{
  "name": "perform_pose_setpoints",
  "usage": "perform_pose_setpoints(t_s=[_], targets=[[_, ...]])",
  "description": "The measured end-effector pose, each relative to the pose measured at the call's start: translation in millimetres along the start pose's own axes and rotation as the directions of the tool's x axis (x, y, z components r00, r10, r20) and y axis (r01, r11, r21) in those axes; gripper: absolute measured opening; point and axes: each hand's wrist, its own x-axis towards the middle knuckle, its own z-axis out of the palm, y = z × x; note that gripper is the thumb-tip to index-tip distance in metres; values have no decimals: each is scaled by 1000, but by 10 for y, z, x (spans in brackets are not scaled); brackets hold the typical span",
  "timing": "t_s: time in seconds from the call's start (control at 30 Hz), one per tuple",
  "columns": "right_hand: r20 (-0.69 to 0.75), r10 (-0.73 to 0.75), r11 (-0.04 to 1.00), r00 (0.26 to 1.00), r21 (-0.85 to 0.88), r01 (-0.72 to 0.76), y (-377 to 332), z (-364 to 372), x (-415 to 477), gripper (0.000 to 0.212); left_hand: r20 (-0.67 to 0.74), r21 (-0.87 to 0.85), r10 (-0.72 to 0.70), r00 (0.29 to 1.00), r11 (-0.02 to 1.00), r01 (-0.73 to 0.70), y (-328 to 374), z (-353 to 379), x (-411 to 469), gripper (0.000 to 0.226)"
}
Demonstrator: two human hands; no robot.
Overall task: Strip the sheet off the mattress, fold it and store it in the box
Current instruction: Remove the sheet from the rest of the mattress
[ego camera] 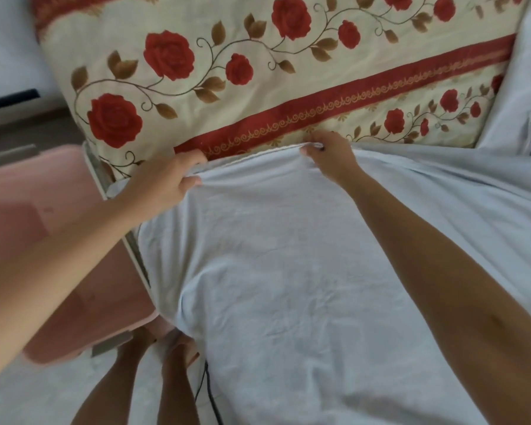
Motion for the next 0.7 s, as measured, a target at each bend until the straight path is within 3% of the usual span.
perform_pose_setpoints(t_s=[0.1,0.23,0.3,0.4,0.47,0.6,0.7], targets=[[-98,69,998,993,-4,-70,-33,179,-53,6,-7,2,-108,994,994,108,-40,36,63,35],[-354,96,994,930,-12,-107,-258,526,-361,46,-41,4,-179,983,984,179,-98,-67,-114,55],[-435,50,999,899,28,-42,-460,812,-711,57,-7,-2,-257,966,966,257,-169,-142,-288,58],[-324,-124,992,938,-50,114,-691,1282,-1389,48,151,-121,-337,929,927,355,-317,-182,-524,46],[-221,-144,987,965,-97,126,-745,1528,-1779,45,261,-193,-338,904,899,392,-396,-199,-615,50],[-114,101,986,988,-122,-115,-694,1804,-2396,57,329,-169,-302,895,914,370,-426,-217,-694,54],[-62,258,955,964,-137,-264,-605,1854,-2684,46,277,-87,-308,910,936,342,-404,-207,-713,49]])
